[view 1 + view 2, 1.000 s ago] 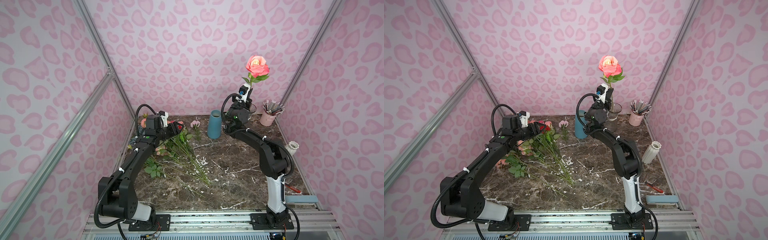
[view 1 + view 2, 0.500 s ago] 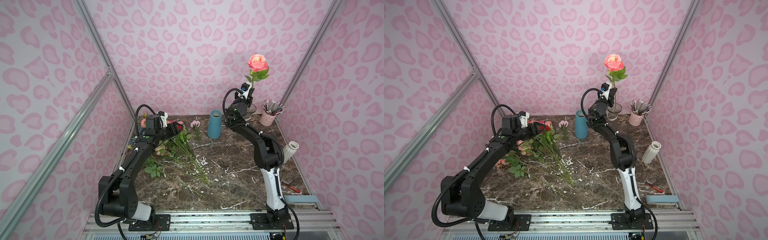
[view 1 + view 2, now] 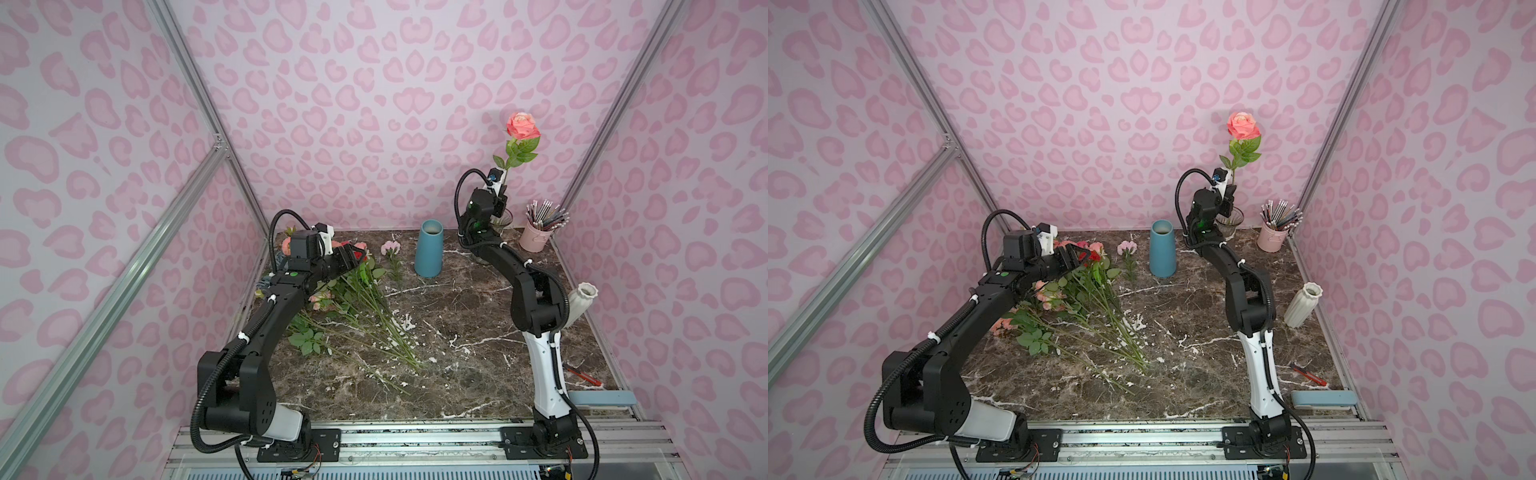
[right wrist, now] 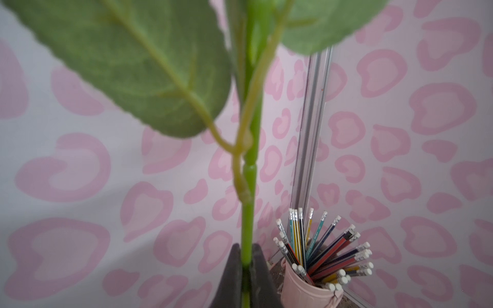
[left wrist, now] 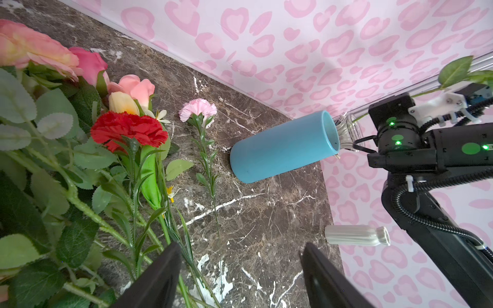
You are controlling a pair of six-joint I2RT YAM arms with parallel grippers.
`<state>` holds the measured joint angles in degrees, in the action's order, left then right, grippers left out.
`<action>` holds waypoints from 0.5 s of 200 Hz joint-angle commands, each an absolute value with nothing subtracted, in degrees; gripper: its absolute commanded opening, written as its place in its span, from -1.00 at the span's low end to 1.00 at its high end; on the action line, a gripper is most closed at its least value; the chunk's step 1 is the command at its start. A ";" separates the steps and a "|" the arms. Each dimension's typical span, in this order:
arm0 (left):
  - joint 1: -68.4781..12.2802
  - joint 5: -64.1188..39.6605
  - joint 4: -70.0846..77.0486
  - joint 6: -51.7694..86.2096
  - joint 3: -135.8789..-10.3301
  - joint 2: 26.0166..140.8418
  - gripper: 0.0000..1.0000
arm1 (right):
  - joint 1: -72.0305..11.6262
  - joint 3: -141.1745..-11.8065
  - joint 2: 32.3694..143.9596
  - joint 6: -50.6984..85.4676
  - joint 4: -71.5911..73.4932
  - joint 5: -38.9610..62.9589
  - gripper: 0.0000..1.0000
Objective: Place the pink flowers into the vase
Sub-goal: Place the flower in the vase.
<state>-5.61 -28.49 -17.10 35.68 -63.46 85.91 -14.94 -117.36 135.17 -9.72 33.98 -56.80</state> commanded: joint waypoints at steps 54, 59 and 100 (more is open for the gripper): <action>-5.34 -27.33 -14.94 36.01 -63.32 85.62 0.54 | -15.03 -117.99 133.58 2.13 17.48 -53.43 -1.00; -5.36 -27.32 -14.94 36.08 -63.37 85.61 0.54 | -15.06 -117.24 133.04 2.34 17.51 -53.46 -1.00; -5.27 -27.24 -14.92 36.12 -63.28 84.91 0.56 | -15.13 -111.89 129.09 3.47 17.34 -53.40 -0.85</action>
